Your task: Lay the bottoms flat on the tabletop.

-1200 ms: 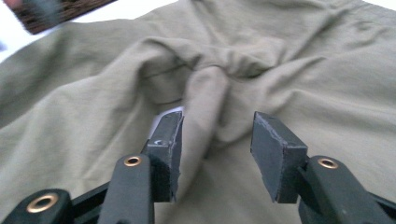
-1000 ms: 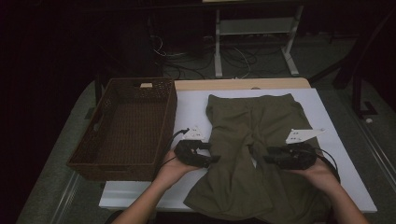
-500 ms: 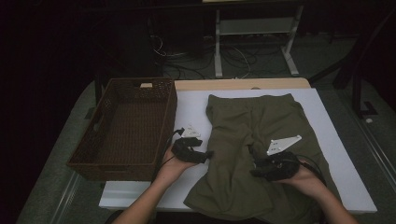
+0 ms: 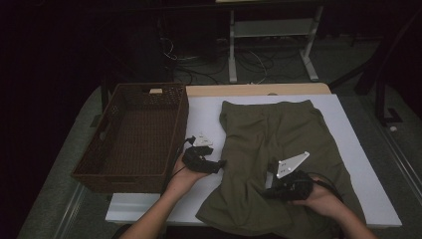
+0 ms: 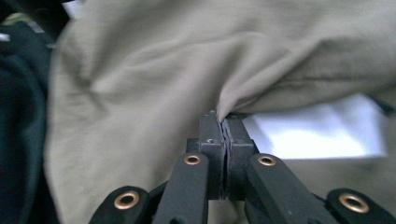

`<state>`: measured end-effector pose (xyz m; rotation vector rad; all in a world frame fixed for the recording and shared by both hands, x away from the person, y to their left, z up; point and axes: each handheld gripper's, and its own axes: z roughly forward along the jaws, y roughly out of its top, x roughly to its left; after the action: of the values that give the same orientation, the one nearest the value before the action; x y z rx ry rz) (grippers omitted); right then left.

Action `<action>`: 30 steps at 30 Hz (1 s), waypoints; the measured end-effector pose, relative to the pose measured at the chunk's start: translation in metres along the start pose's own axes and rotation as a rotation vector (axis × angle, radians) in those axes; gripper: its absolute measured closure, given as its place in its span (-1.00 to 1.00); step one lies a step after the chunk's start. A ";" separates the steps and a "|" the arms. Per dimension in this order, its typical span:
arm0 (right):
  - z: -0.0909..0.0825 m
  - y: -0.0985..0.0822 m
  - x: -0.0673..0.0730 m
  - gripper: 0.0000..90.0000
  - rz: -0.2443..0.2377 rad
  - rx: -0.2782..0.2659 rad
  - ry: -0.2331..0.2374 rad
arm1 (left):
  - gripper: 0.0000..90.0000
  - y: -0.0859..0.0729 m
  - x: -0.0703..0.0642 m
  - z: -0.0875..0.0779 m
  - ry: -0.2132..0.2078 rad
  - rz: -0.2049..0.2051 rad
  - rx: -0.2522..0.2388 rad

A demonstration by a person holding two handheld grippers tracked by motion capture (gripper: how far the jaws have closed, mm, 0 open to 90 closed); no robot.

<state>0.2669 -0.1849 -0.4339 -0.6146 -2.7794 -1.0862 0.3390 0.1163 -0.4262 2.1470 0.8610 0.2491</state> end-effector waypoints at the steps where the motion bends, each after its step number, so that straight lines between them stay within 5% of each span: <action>1: 0.002 0.001 0.005 0.95 -0.012 0.007 0.014 | -0.32 0.000 0.000 0.000 0.000 0.000 0.001; 5: 0.010 0.003 0.017 0.93 -0.055 0.029 0.044 | -0.33 0.000 0.000 0.000 0.000 -0.001 0.002; 7: 0.008 0.002 0.014 0.73 -0.046 0.015 0.039 | -0.34 0.000 0.000 0.000 0.000 0.002 0.004; 9: -0.001 0.001 0.008 0.49 -0.024 -0.025 0.013 | -0.34 0.000 0.000 0.000 -0.002 0.005 0.006; 14: -0.026 -0.008 -0.008 0.38 0.032 -0.108 -0.082 | -0.35 0.000 0.000 0.001 -0.004 0.006 0.007; 19: -0.028 -0.015 -0.023 0.42 0.076 -0.080 -0.187 | -0.35 0.000 0.000 0.001 -0.003 0.009 0.009; 30: 0.001 -0.005 -0.022 0.08 0.102 -0.011 -0.268 | -0.35 0.000 -0.002 0.003 -0.007 0.014 0.022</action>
<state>0.2854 -0.1947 -0.4428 -0.9580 -2.9234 -1.0713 0.3391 0.1135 -0.4286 2.1737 0.8484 0.2398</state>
